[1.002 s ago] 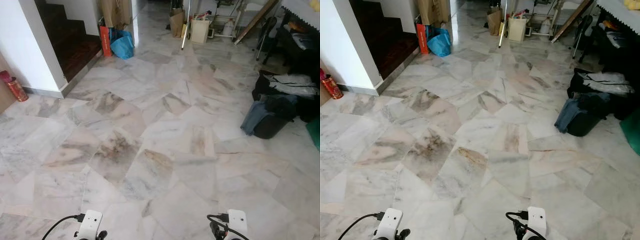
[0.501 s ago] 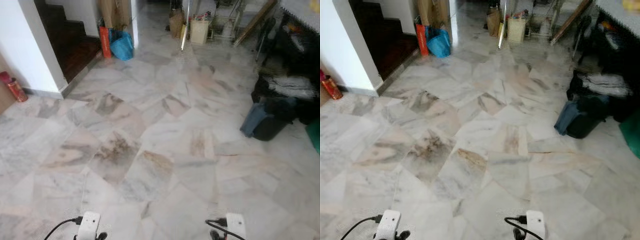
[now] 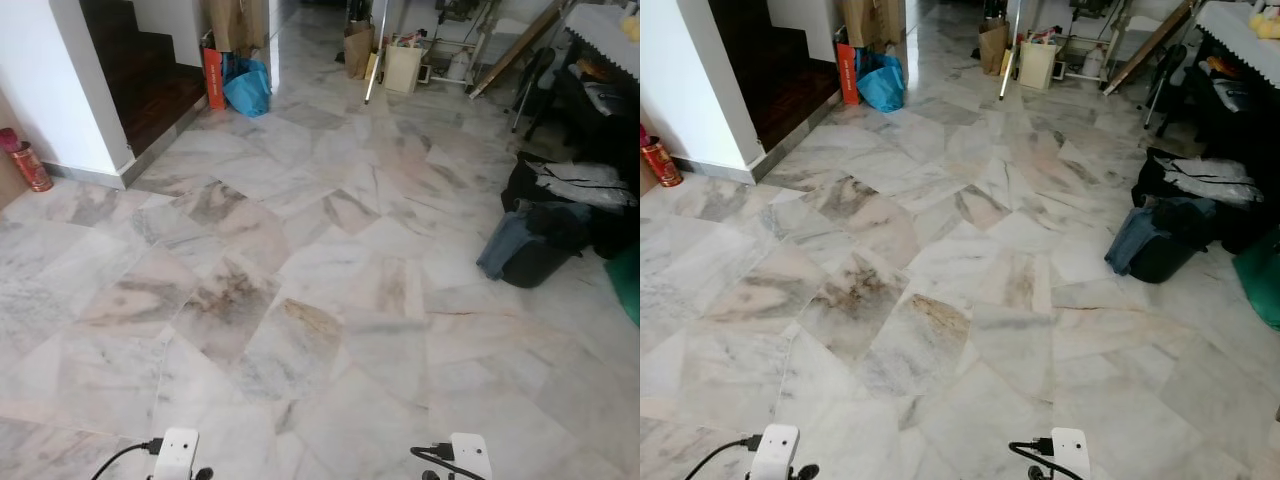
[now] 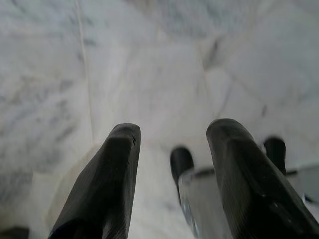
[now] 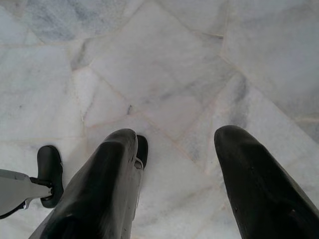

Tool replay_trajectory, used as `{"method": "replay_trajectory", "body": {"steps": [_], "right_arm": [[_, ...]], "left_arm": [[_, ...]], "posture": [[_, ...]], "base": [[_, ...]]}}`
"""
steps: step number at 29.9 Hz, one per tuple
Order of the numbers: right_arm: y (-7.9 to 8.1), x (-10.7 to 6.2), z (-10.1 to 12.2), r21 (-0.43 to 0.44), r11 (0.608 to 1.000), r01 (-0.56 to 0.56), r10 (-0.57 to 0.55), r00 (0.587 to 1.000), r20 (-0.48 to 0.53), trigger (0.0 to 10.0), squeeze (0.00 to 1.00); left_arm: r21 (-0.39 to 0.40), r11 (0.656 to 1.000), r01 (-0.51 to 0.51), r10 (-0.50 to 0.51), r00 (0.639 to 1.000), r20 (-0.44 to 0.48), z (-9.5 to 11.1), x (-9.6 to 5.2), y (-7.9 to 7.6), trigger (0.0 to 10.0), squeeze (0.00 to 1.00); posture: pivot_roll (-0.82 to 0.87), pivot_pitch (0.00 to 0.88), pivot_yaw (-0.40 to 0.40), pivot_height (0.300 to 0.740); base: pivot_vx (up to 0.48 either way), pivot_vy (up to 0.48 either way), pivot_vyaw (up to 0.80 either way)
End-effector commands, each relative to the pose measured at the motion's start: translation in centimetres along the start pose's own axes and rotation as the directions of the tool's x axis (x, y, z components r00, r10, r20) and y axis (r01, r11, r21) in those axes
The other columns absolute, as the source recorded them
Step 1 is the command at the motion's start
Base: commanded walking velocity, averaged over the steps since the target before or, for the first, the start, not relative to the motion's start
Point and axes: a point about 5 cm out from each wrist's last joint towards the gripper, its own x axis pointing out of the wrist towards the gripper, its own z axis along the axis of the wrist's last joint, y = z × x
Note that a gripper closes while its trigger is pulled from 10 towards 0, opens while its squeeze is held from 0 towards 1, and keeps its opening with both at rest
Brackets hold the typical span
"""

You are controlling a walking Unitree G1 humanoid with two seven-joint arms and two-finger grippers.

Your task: Move the pillow to the sofa from floor

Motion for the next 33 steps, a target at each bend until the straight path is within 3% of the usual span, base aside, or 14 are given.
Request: {"method": "replay_trajectory", "body": {"steps": [1, 7, 15, 20, 33], "right_arm": [[-0.1, 0.0, 0.0, 0.011, 1.0, 0.006, -0.006, 1.0, -0.003, 10.0, 0.0], [0.1, 0.0, 0.2, 0.044, 0.999, 0.017, -0.018, 0.999, 0.028, 10.0, 0.0], [0.1, 0.0, 0.7, 0.126, 0.992, 0.03, -0.043, 0.994, 0.102, 10.0, 0.0], [0.1, -0.1, 0.8, 0.246, 0.968, 0.04, -0.076, 0.987, 0.142, 10.0, 0.0], [0.2, -0.1, 0.6, 0.183, 0.983, 0.024, -0.045, 0.993, 0.113, 10.0, 0.0]], "left_arm": [[-0.011, 1.0, -0.003, 0.003, 1.0, 0.026, 0.7, 0.2, -0.1, 10.0, 0.0], [-0.003, 1.0, -0.002, 0.002, 0.993, 0.115, 2.9, 0.5, -0.2, 10.0, 0.0], [-0.003, 1.0, 0.005, -0.005, 0.994, 0.108, 2.5, 0.5, -0.4, 10.0, 0.0], [-0.064, 0.998, -0.019, 0.024, 0.995, 0.092, 1.8, 0.3, -0.1, 10.0, 0.0], [-0.098, 0.994, -0.045, 0.051, 0.997, 0.065, 1.4, 0.3, 0.1, 10.0, 0.0]], "posture": [[0.12, 0.0, -0.069, 0.74], [0.12, 0.0, -0.057, 0.74], [0.12, 0.0, -0.053, 0.74], [0.13, 0.0, -0.055, 0.74], [0.12, 0.0, -0.053, 0.74]], "base": [[0.0, 0.0, 0.0], [0.0, 0.0, 0.0], [0.0, 0.0, 0.0], [0.0, 0.0, 0.0], [0.0, 0.0, 0.0]]}}
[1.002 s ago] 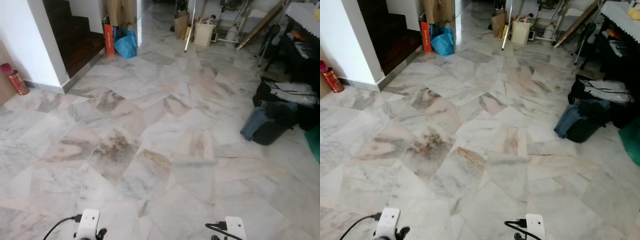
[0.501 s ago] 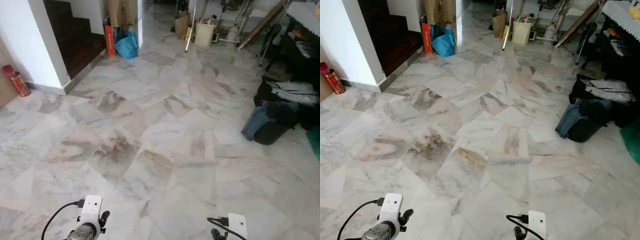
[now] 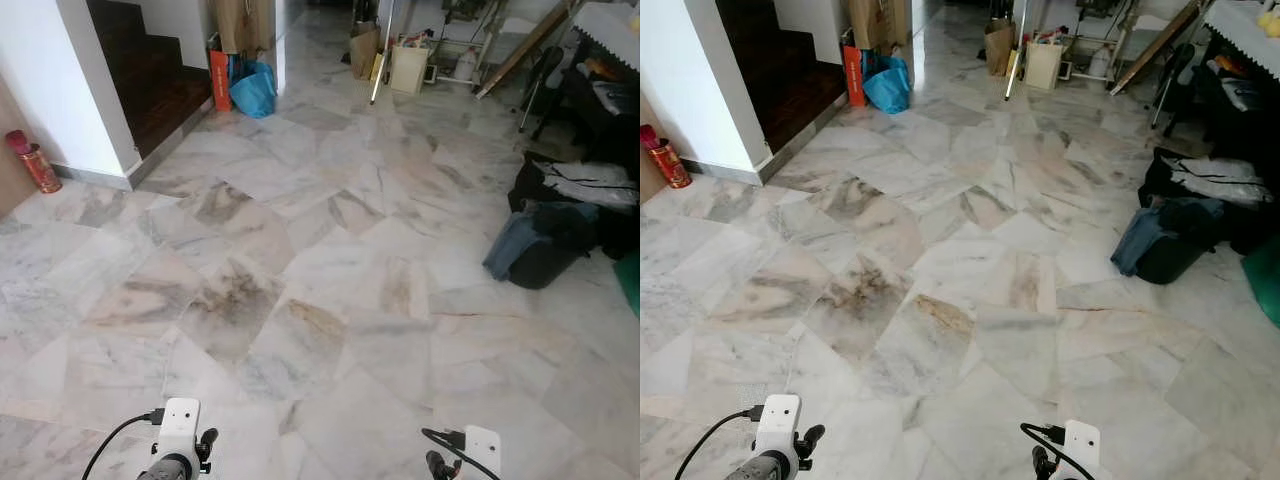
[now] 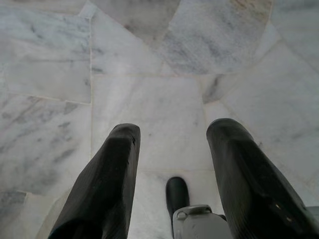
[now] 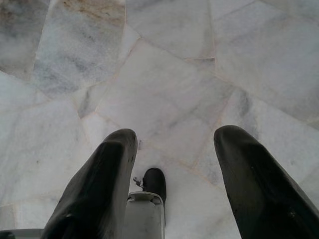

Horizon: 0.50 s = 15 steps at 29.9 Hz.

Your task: Move the pillow to the sofa from floor

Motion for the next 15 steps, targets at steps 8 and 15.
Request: {"method": "replay_trajectory", "body": {"steps": [8, 15], "right_arm": [[-0.13, -0.08, -0.64, -0.066, 0.998, -0.01, 0.006, 0.998, -0.06, 10.0, 0.0], [-0.08, -0.08, -0.74, -0.125, 0.992, -0.015, 0.006, 0.997, -0.075, 10.0, 0.0]], "left_arm": [[0.008, 1.0, -0.027, 0.027, 0.999, -0.044, -0.99, -0.28, 0.53, 10.0, 0.0], [0.009, 1.0, -0.03, 0.03, 0.998, -0.053, -1.31, -0.41, 0.67, 10.0, 0.0]], "posture": [[0.12, 0.0, -0.047, 0.74], [0.11, 0.0, -0.041, 0.74]], "base": [[0.0, 0.0, 0.0], [0.0, 0.0, 0.0]]}}
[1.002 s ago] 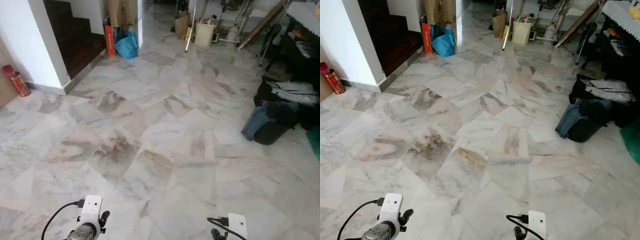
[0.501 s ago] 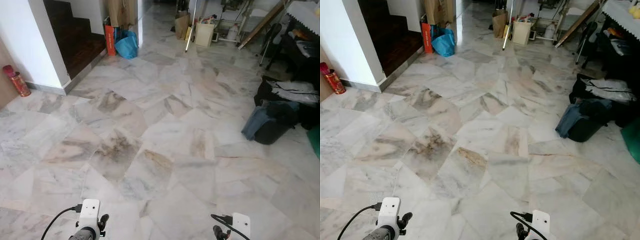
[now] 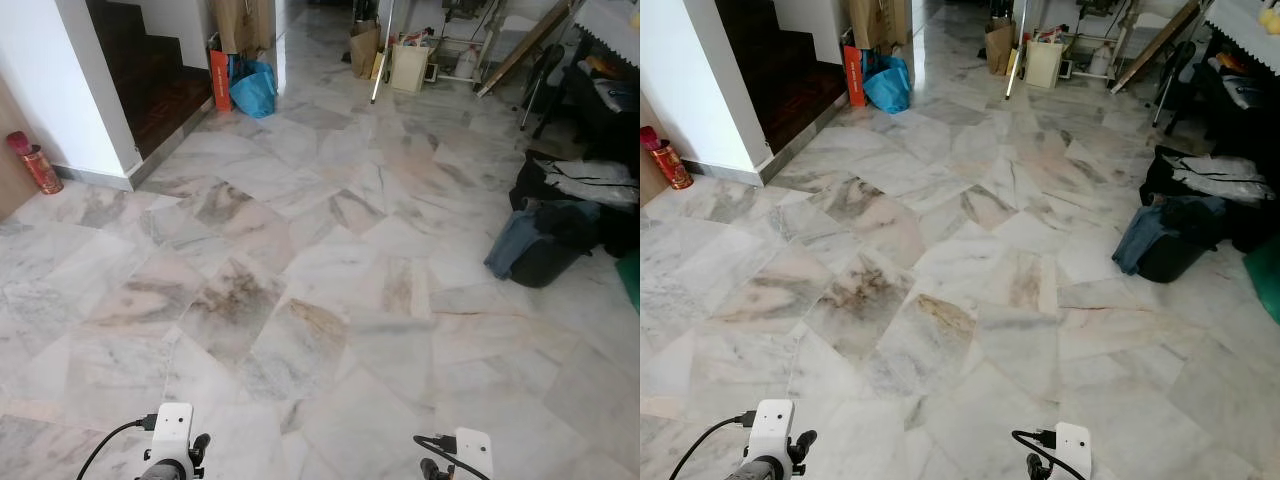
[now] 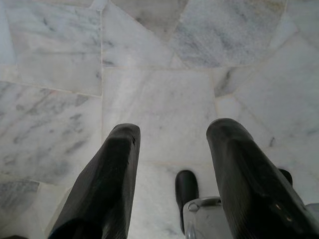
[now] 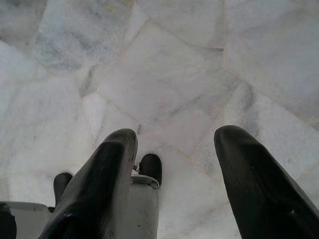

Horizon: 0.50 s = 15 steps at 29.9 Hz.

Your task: Move the pillow to the sofa from floor

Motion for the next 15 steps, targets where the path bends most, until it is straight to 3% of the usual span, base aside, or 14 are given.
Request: {"method": "replay_trajectory", "body": {"steps": [1, 3, 15], "right_arm": [[-0.32, -0.07, -0.24, -0.031, 0.999, 0.01, -0.01, 1.0, -0.019, 10.0, 0.0], [-0.36, -0.06, -0.11, -0.086, 0.996, 0.008, -0.01, 1.0, -0.016, 10.0, 0.0], [-0.57, -0.06, 0.0, -0.091, 0.996, 0.016, -0.017, 1.0, -0.016, 10.0, 0.0]], "left_arm": [[0.001, 1.0, -0.003, 0.003, 1.0, -0.031, -0.67, -0.15, 0.0, 10.0, 0.0], [0.003, 1.0, -0.001, 0.001, 0.999, -0.034, -0.77, -0.18, -0.11, 10.0, 0.0], [-0.002, 1.0, -0.003, 0.003, 0.999, -0.04, -0.8, -0.13, -0.64, 10.0, 0.0]], "posture": [[0.11, 0.0, -0.041, 0.74], [0.11, 0.0, -0.042, 0.74], [0.12, 0.0, -0.05, 0.74]], "base": [[0.0, 0.0, 0.0], [0.0, 0.0, 0.48], [0.0, 0.0, 0.78]]}}
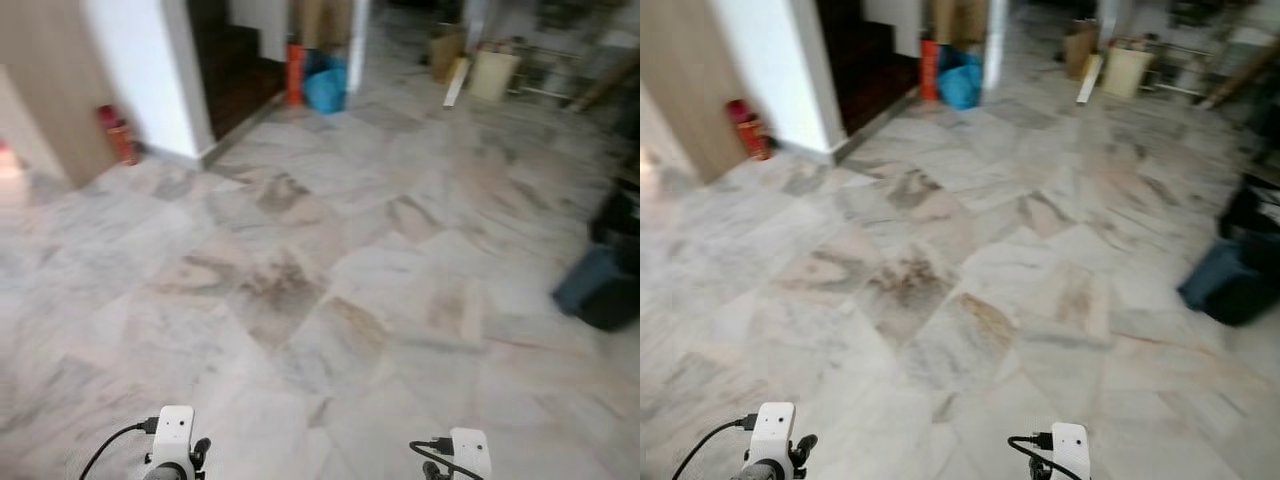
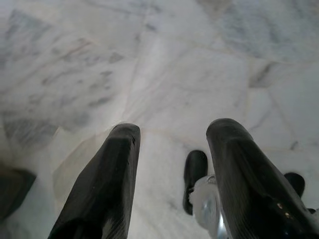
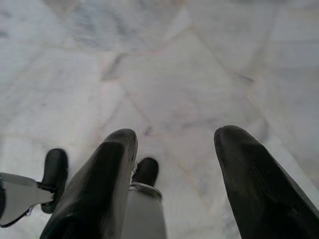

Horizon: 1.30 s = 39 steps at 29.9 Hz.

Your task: Move the pillow to the sofa from floor

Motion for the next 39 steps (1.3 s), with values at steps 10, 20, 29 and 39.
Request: {"method": "replay_trajectory", "body": {"steps": [10, 20, 29, 39], "right_arm": [[0.0, -0.01, -0.17, 0.003, 1.0, 0.001, 0.0, 1.0, -0.014, 10.0, 0.0], [0.05, 0.01, -0.12, -0.002, 1.0, -0.003, 0.003, 1.0, -0.015, 10.0, 0.0], [-0.02, 0.01, -0.07, -0.008, 1.0, -0.009, 0.009, 1.0, -0.016, 10.0, 0.0], [-0.15, 0.01, 0.01, -0.018, 1.0, -0.009, 0.009, 1.0, -0.016, 10.0, 0.0]], "left_arm": [[0.005, 1.0, 0.001, -0.001, 1.0, -0.03, -0.43, -0.04, -0.34, 10.0, 0.0], [0.008, 1.0, 0.004, -0.004, 1.0, -0.03, -0.48, -0.07, -0.2, 10.0, 0.0], [0.003, 1.0, 0.003, -0.003, 0.999, -0.035, -0.7, -0.13, -0.26, 10.0, 0.0], [-0.005, 1.0, 0.004, -0.005, 0.999, -0.033, -0.67, -0.12, -0.43, 10.0, 0.0]], "posture": [[0.12, 0.0, -0.042, 0.74], [0.12, 0.0, -0.044, 0.74], [0.12, 0.0, -0.05, 0.74], [0.12, 0.0, -0.055, 0.74]], "base": [[0.0, 0.0, 0.8], [0.0, 0.0, 0.8], [0.0, 0.0, 0.8], [0.0, 0.0, 0.8]]}}
